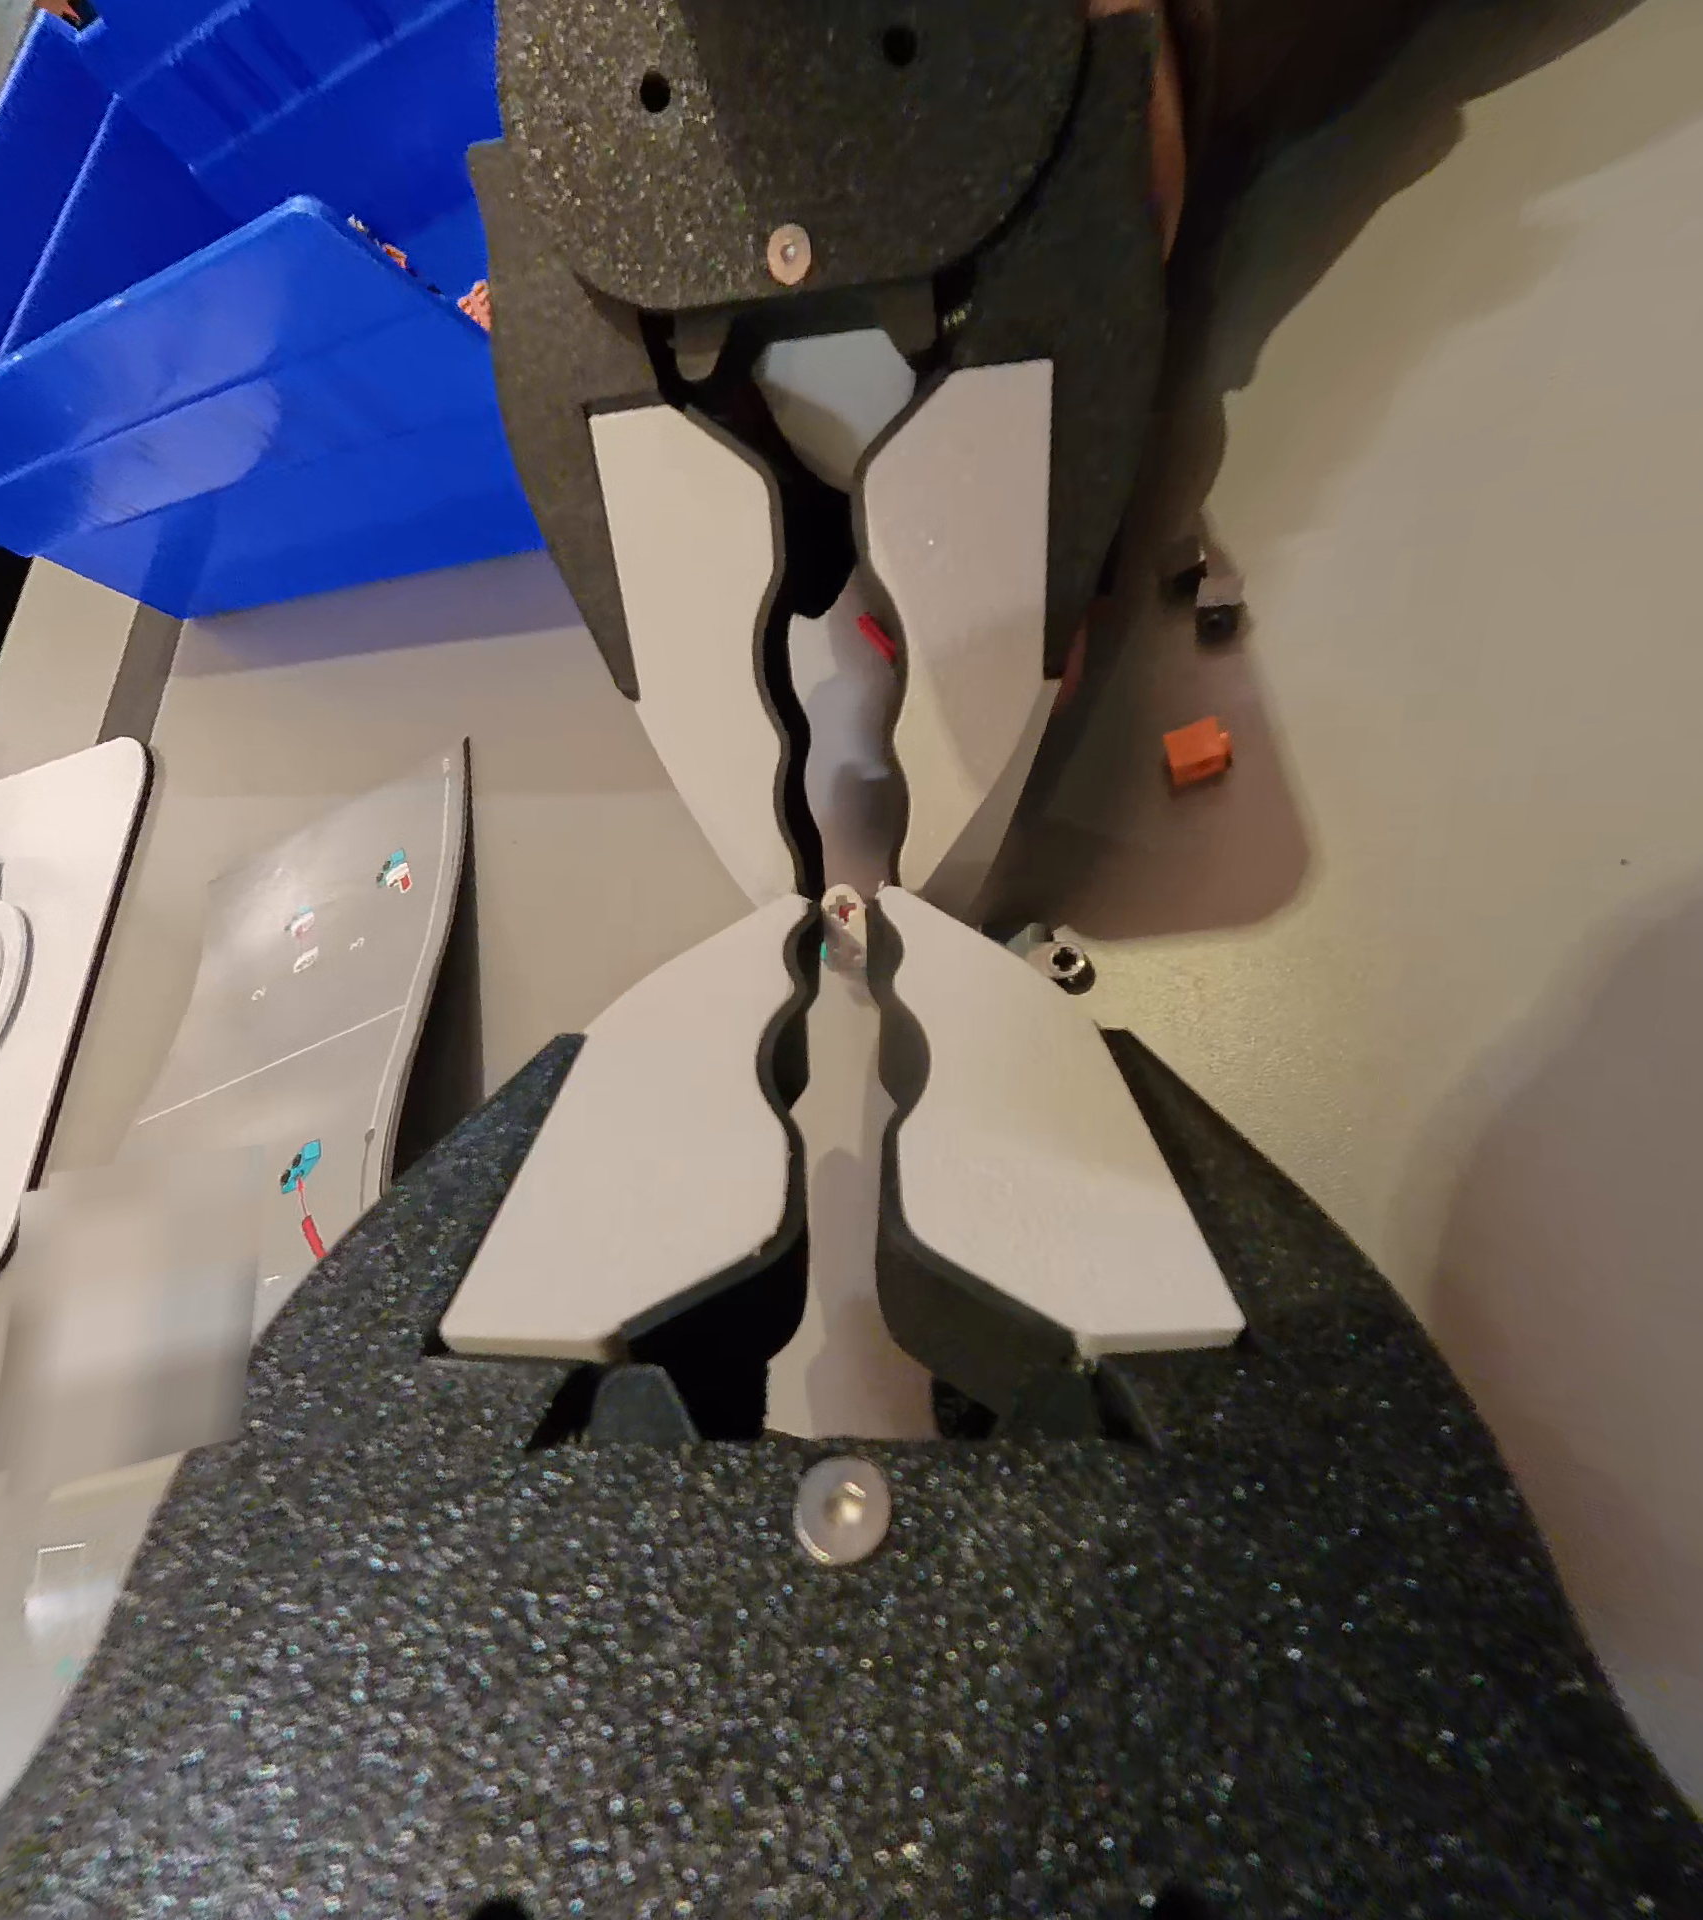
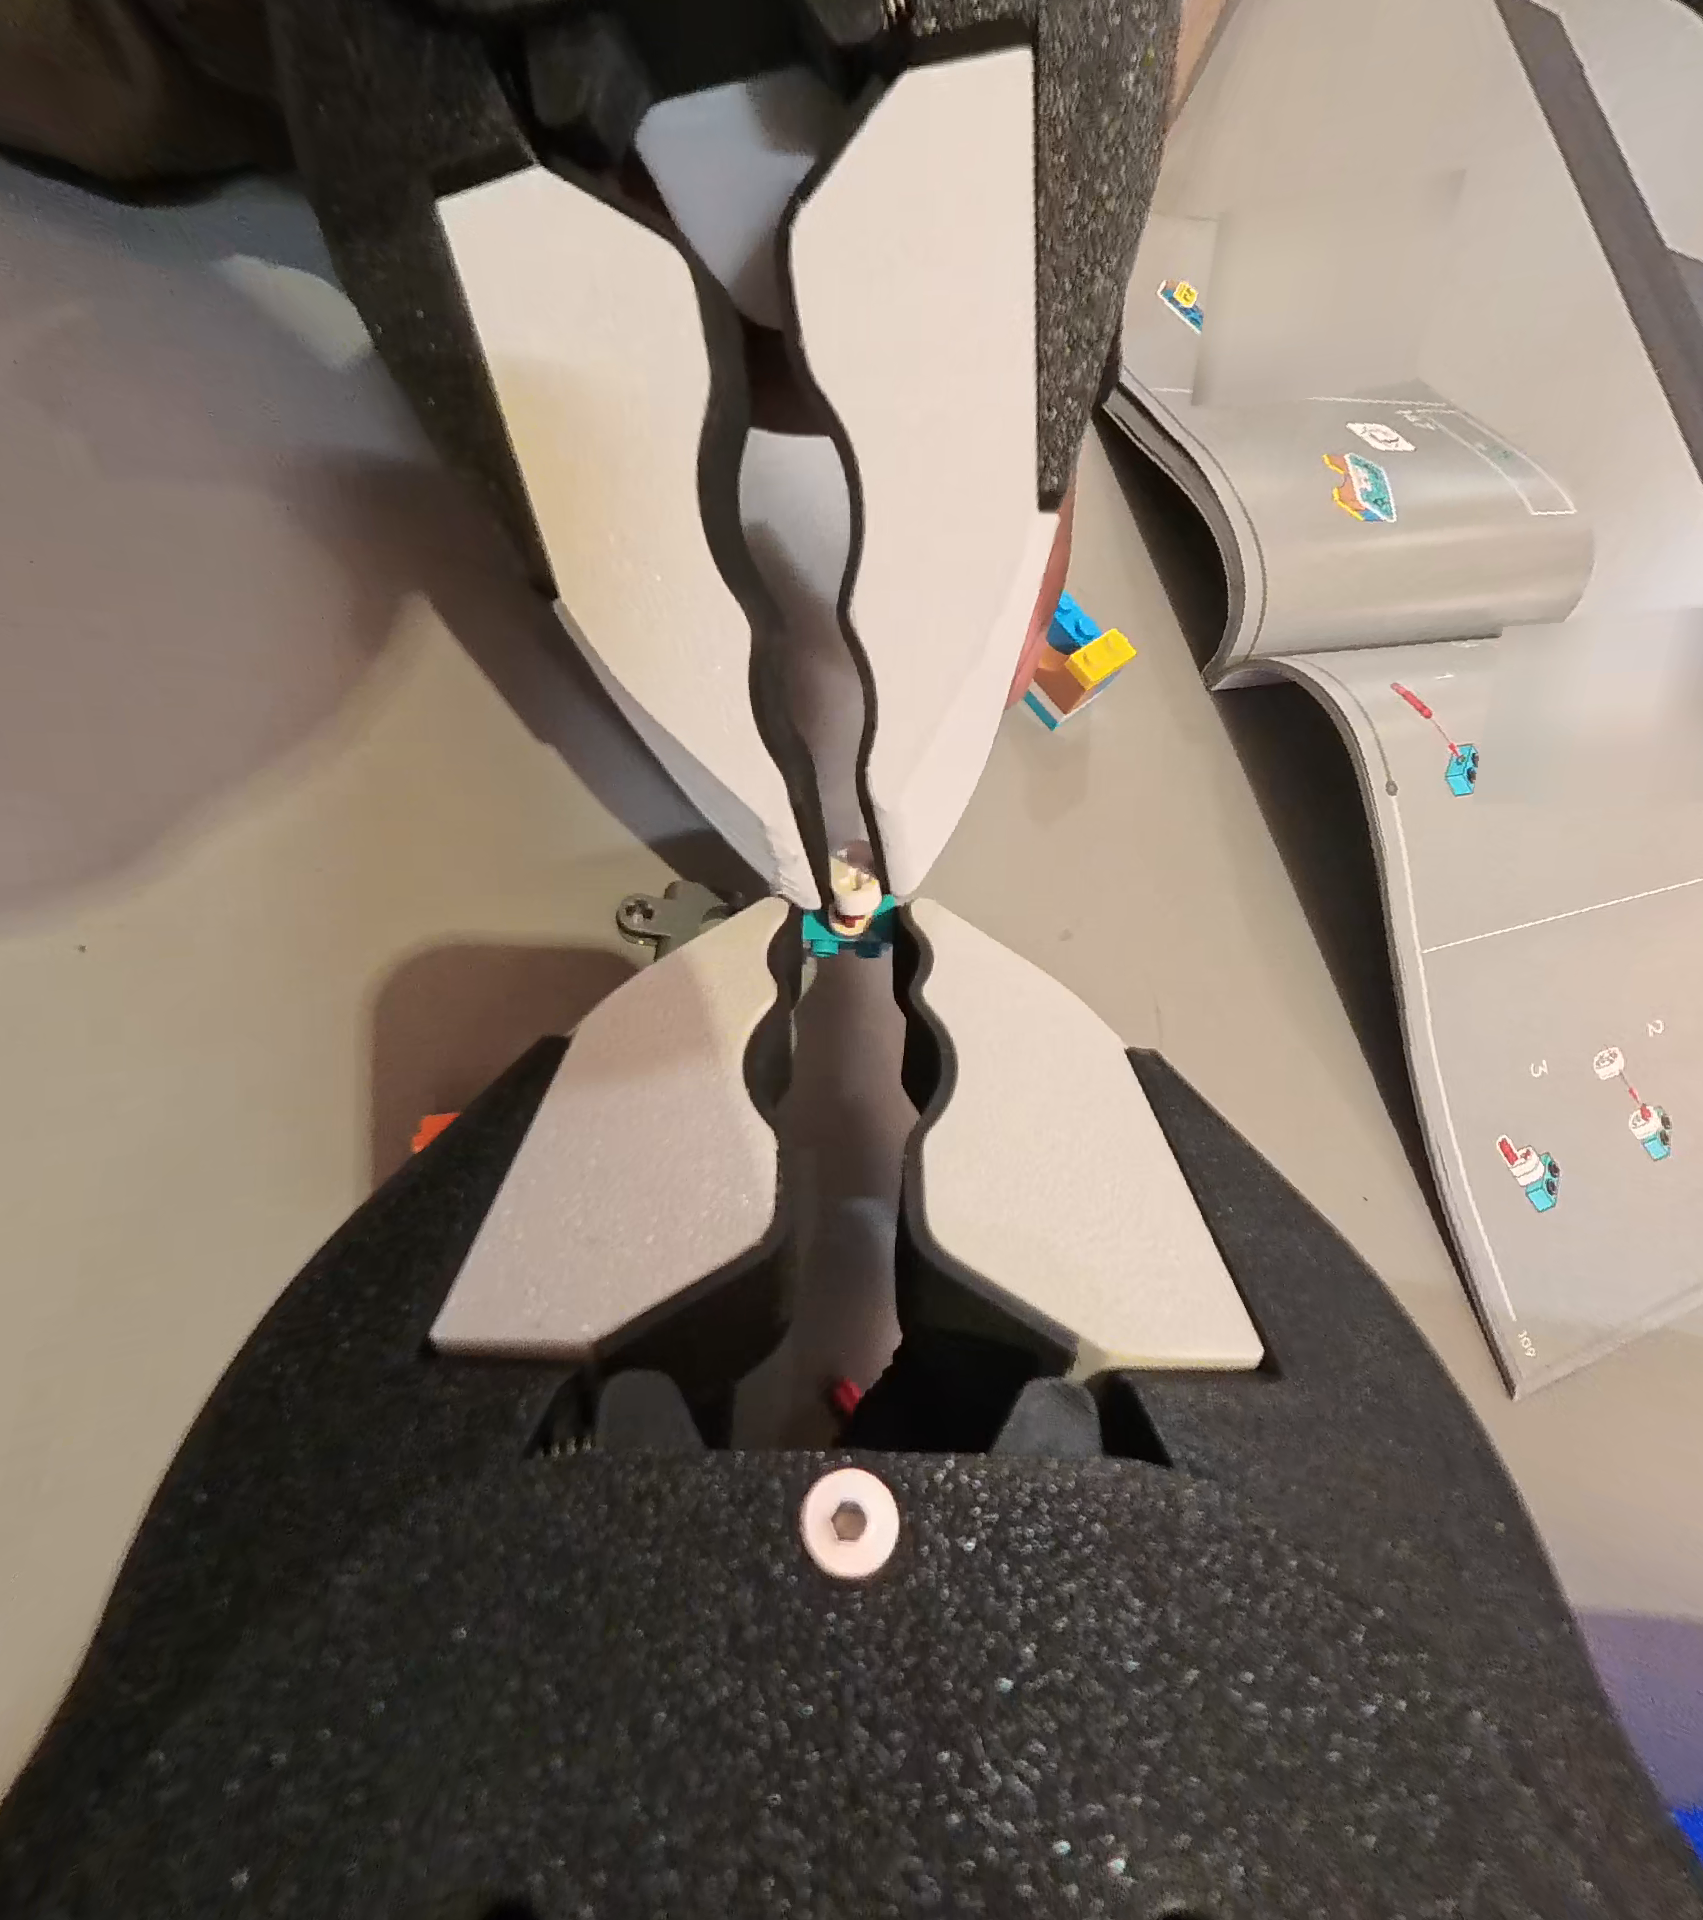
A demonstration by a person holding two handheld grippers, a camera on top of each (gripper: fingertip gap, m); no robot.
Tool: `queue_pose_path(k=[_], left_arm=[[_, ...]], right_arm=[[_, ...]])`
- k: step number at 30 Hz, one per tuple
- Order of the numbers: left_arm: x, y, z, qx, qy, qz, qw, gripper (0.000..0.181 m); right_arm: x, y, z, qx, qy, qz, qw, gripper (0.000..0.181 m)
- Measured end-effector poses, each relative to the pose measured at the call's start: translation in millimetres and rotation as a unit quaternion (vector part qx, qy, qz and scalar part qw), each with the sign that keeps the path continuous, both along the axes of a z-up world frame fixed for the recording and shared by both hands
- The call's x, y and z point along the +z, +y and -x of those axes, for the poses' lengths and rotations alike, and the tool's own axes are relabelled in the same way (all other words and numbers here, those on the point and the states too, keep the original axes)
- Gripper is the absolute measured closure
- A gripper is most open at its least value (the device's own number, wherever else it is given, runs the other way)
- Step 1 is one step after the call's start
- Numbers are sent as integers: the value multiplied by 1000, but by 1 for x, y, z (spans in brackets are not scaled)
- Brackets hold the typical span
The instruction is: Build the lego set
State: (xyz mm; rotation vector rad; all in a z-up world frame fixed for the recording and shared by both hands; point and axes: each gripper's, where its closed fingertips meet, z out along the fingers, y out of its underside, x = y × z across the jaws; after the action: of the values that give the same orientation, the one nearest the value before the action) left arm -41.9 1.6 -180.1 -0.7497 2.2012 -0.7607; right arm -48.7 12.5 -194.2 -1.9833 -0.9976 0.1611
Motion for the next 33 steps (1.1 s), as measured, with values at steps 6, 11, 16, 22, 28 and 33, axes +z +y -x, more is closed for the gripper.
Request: queue_pose_path(k=[6, 11, 16, 22, 28, 33], left_arm=[[0, -1, 0, 3, 10, 41, 999, 173], [1, 0, 0, 10, 19, 88, 996, 171], [3, 1, -1, 19, 26, 125, 992, 167], [6, 1, -1, 20, 26, 141, 989, 162], [8, 8, 1, 28, 23, 152, 988, 156], [6, 6, 1, 26, 34, 179, 983, 156]], right_arm=[[0, 0, 0, 1, 1, 0, 1000, 165], [2, -1, 0, 1, 8, -2, 1000, 165], [4, -1, -1, -1, 20, -3, 1000, 165], [6, 0, -2, -3, 28, -4, 1000, 165], [9, -1, -3, -3, 42, -4, 999, 165], [16, -3, -6, -3, 56, -6, 998, 165]])
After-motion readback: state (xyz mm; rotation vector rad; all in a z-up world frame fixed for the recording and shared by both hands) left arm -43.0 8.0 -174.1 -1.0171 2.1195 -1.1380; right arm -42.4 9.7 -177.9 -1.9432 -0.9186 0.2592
